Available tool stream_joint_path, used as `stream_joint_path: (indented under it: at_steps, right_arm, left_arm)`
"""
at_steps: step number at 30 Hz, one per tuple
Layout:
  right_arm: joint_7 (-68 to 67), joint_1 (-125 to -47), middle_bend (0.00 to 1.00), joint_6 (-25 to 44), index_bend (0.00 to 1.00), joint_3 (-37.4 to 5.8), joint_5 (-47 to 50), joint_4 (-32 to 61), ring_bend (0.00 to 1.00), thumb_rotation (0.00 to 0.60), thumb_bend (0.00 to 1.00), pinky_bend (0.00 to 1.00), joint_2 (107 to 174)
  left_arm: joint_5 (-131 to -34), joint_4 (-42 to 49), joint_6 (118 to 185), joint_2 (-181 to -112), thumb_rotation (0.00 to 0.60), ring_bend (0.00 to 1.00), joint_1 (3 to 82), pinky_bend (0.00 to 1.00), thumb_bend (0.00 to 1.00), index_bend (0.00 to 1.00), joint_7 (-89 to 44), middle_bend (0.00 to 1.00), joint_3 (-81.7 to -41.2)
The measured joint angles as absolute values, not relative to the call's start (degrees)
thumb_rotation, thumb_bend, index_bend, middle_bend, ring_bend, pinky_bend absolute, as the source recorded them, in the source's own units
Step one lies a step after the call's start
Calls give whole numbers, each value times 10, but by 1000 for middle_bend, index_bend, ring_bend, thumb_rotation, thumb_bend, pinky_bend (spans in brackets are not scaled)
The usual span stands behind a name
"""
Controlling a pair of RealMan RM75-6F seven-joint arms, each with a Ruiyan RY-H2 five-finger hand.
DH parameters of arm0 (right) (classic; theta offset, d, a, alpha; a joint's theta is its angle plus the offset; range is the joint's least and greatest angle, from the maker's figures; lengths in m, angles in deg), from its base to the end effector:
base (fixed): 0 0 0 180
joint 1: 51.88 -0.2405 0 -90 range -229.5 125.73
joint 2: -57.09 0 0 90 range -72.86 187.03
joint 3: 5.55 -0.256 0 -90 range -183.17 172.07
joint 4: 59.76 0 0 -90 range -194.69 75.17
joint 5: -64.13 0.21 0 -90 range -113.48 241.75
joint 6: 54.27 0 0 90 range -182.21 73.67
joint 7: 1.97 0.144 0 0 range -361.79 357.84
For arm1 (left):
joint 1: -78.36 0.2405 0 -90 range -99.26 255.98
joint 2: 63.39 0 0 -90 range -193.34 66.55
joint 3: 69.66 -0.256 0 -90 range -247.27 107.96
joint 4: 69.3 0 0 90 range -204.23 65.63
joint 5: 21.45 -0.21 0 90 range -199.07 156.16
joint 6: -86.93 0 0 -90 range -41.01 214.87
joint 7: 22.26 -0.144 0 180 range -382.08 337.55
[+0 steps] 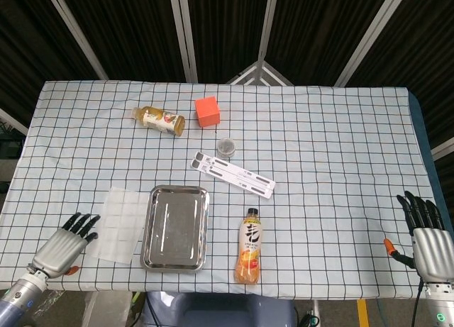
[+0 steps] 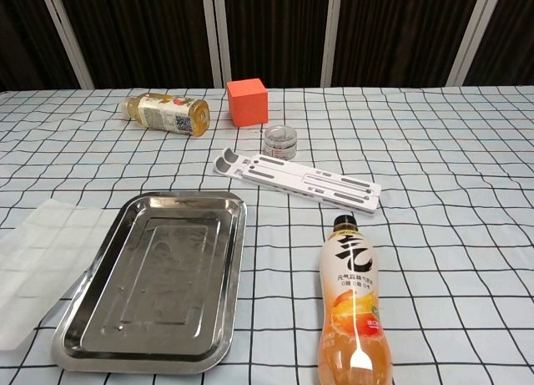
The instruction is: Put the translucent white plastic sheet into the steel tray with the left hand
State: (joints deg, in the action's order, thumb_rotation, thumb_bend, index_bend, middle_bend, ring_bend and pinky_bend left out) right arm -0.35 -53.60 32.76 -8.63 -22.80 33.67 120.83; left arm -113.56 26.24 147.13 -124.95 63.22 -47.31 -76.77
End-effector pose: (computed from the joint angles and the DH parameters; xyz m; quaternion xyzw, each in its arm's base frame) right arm -0.3127 -0.1645 0.1635 0.5735 -0.4006 0.4000 0.5921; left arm -0.3018 0.1741 0.0896 -0.8379 -0.2802 -0.1501 0.4436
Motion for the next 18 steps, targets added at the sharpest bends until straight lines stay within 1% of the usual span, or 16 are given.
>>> stream_joint_path:
  at_steps: [5,10,15,18]
  right_arm:
    - [-5,-536,0,327,0,-86,-228,337,0,600,325,0,1209]
    - [-6,-536,0,327,0,-87,-226,338,0,600,325,0,1209]
    - [-7,-536,0,327,0,-87,-225,339,0,600,325,0,1209]
    - [-7,-536,0,328,0,-88,-224,339,0,600,325,0,1209]
  left_arm:
    - [-1140,237,1467,-1250,600,0,621,0,101,302,-478,0,-767]
    - [-1167,199,1471,-1261,600,0,607,0,100,319,-459,0,-765]
    - [-1198,152,1482,-1290,600,0,592,0,100,316,-426,0,-765]
    - [-1207,141,1480,-1303,600,0,582,0,101,313,-414,0,-767]
